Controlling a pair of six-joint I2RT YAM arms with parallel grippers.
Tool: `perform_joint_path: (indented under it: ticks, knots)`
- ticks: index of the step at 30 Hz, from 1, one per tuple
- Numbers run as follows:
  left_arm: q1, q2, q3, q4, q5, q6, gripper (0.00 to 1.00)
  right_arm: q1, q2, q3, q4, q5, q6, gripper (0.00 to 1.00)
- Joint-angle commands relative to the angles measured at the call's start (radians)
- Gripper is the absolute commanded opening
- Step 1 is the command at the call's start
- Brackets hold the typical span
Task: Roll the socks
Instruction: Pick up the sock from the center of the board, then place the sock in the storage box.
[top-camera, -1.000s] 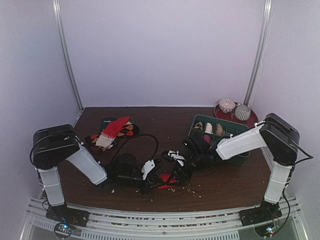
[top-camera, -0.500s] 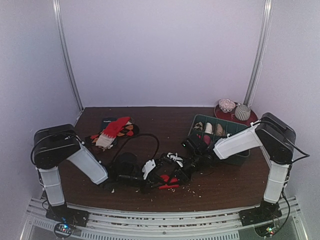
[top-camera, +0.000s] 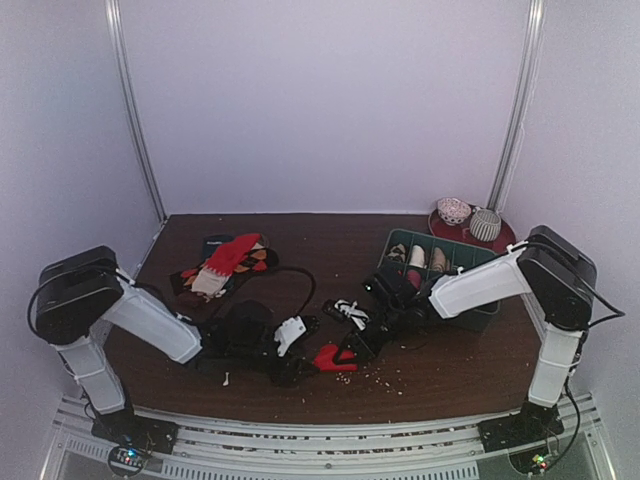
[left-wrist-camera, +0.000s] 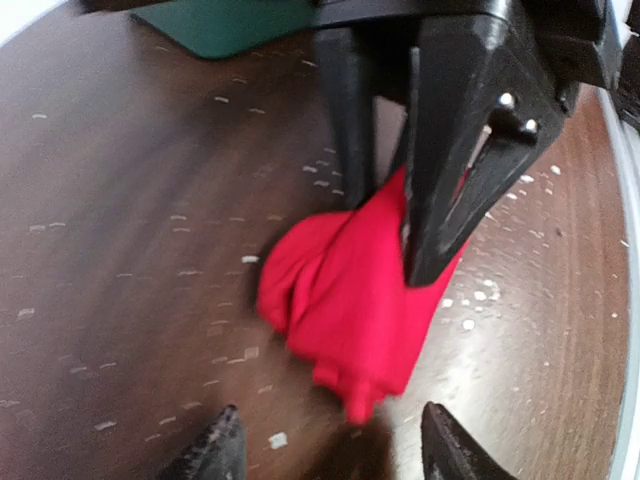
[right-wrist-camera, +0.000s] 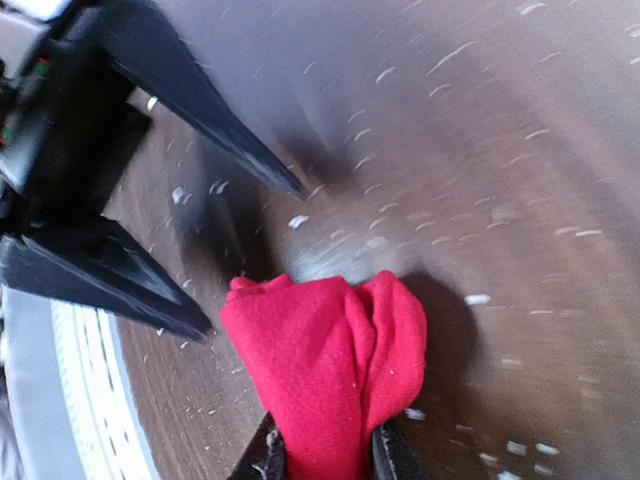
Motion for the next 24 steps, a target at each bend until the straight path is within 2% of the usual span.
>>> perform_joint_path:
  ticks: [1,4,5,6,9,12,18,24]
  knots:
    - [0.023,-0.191,0.013,-0.216,-0.238,0.057,0.62,-0.011,-0.12,-0.001,0.001,0.192,0.129,0.0]
    - [0.051,-0.298,0.018,-0.251,-0.298,0.062,0.65,-0.025,-0.191,0.027,-0.014,0.266,0.204,0.0]
    - [0.065,-0.329,0.017,-0.258,-0.294,0.062,0.69,-0.032,-0.214,0.041,-0.028,0.301,0.238,0.0]
    - [0.079,-0.361,0.017,-0.264,-0.293,0.057,0.74,-0.04,-0.235,0.054,-0.043,0.355,0.271,0.0]
    - [0.116,-0.467,-0.006,-0.246,-0.307,0.04,0.8,-0.078,-0.313,0.082,-0.106,0.542,0.365,0.0]
    - [0.136,-0.555,-0.039,-0.188,-0.329,0.025,0.97,-0.137,-0.378,0.089,-0.175,0.753,0.468,0.0]
    - [0.141,-0.567,-0.019,-0.187,-0.306,0.011,0.98,-0.247,-0.496,0.048,-0.247,1.055,0.648,0.0]
    - [0.141,-0.578,-0.032,-0.149,-0.235,-0.007,0.98,-0.264,-0.477,0.046,-0.344,1.198,0.815,0.0]
